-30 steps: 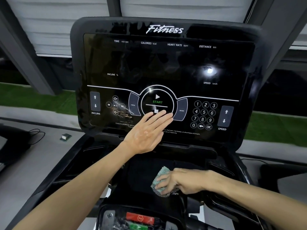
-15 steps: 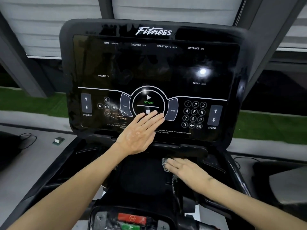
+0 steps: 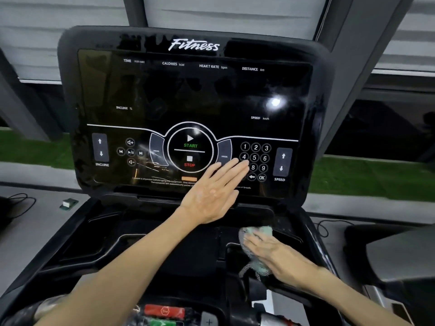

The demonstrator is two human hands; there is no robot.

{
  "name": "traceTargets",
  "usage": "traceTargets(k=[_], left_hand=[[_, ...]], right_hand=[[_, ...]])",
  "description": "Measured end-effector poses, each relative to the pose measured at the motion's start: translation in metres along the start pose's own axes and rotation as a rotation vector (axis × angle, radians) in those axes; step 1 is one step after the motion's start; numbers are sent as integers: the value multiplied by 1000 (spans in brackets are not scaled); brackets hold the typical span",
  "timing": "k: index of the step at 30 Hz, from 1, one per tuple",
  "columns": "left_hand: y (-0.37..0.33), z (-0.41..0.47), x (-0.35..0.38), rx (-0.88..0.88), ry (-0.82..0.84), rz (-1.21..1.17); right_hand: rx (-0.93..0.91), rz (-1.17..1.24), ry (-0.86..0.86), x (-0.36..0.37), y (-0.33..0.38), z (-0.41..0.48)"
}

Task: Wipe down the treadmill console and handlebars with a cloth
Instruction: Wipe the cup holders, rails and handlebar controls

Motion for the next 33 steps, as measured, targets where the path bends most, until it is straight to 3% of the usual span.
traceTargets(k=[4,11,18,25,33], left_hand=[[2,-3,0,-10,5,6],[2,-3,0,-21,5,-10],[2,-3,1,-29,32,23],[2,-3,2,-35,22,33],[0,-3,2,-48,17,5]], right_hand=[[-69,-28,-40,-1,26,50],[-37,26,-92,-1,34,73],[-235,143,-61,-3,45,53],[-100,159,-48,-5,-11,15],[-122,95,-115,-3,27,60]])
Point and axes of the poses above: each hand's wrist, its own z-axis towards the middle knuckle, its own x-axis out of the palm, y = z × x, the point moved 10 cm from there along z, towards the middle knuckle, and after that the axes turned 6 degrees about -y, right-handed, at the moved point
